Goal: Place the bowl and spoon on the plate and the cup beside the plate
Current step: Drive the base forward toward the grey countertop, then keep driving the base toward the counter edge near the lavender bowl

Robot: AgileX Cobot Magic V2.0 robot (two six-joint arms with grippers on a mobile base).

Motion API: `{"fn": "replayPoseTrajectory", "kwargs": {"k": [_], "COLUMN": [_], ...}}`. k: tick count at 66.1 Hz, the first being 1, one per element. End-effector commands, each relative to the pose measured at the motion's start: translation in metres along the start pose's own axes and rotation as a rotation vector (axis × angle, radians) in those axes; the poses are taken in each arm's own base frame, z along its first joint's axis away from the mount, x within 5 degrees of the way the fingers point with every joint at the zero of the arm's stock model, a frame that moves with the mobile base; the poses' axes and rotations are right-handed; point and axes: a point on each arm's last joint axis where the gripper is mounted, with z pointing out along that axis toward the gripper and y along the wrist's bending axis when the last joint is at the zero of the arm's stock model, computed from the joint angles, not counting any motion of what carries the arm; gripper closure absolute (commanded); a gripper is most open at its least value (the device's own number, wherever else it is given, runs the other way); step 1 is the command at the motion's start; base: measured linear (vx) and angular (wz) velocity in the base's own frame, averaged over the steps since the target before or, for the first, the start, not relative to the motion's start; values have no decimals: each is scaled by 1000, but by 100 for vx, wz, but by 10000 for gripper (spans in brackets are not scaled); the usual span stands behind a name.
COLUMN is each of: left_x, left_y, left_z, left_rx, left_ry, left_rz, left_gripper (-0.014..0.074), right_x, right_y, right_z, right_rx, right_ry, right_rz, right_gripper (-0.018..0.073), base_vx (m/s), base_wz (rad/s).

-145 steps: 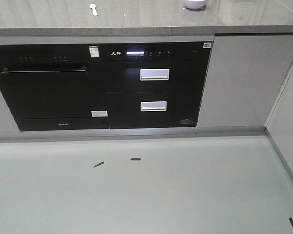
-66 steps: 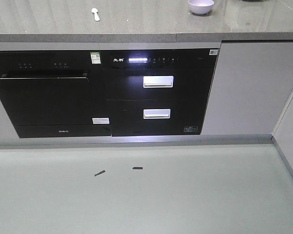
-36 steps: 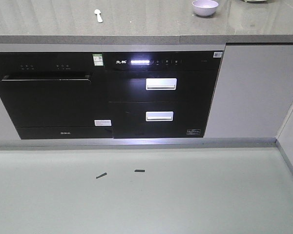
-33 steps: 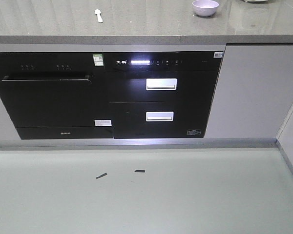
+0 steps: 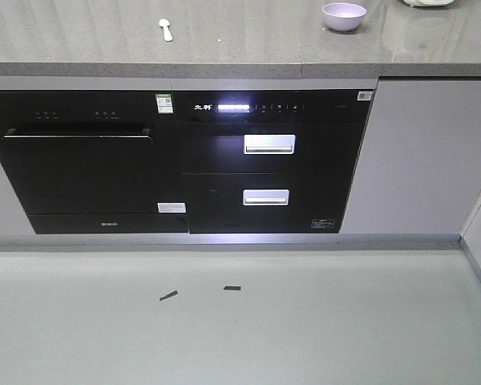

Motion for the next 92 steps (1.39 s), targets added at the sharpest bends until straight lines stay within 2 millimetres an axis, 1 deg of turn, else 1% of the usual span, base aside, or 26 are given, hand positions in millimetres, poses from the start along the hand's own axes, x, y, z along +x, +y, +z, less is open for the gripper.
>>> {"fn": "replayPoseTrajectory", "kwargs": {"k": [1,92], "left_x": [2,2], "left_y": [1,1], "left_z": [2,2], "left_rx": [-2,-2], "left_ry": [-36,-36], "left_rz": [-6,-6], "left_gripper": [602,602], "right_x": [-3,-3], "right_y": [1,1], "right_z": [0,0], "right_rx": [-5,-5], "right_ry": [-70,-70], "right_rz": [-12,-12], "right_gripper": [561,561], "base_vx": [7,9], "base_wz": [1,1]}}
